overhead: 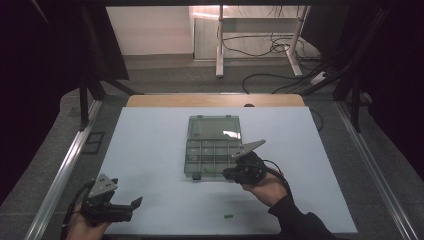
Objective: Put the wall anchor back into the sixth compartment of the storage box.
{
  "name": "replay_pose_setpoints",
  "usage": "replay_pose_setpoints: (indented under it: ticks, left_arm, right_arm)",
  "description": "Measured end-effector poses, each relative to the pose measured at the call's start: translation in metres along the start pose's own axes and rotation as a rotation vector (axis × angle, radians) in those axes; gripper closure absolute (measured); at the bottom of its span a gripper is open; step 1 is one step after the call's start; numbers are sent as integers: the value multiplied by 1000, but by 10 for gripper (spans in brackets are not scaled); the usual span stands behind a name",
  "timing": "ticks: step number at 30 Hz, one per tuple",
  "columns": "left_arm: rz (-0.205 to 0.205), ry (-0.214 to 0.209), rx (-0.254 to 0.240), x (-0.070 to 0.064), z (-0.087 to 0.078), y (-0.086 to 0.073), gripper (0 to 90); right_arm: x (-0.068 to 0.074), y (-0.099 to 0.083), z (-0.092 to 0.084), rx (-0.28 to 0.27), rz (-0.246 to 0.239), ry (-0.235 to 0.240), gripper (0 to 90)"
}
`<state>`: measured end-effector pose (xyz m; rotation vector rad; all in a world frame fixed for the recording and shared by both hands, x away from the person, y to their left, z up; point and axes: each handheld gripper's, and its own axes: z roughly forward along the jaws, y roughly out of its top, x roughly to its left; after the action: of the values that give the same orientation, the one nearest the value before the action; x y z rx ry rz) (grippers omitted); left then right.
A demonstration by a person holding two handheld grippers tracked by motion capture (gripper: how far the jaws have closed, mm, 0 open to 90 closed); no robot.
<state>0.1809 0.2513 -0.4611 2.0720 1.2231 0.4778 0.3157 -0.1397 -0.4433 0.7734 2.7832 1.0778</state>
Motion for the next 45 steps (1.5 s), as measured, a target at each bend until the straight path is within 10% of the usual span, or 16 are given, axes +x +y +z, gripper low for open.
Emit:
replay_pose_setpoints:
  ticks: [45]
  left_arm:
    - [-4,-14,-2,1,0,0,0]
  right_arm:
    - [-20,42,57,26,-17,-56,829]
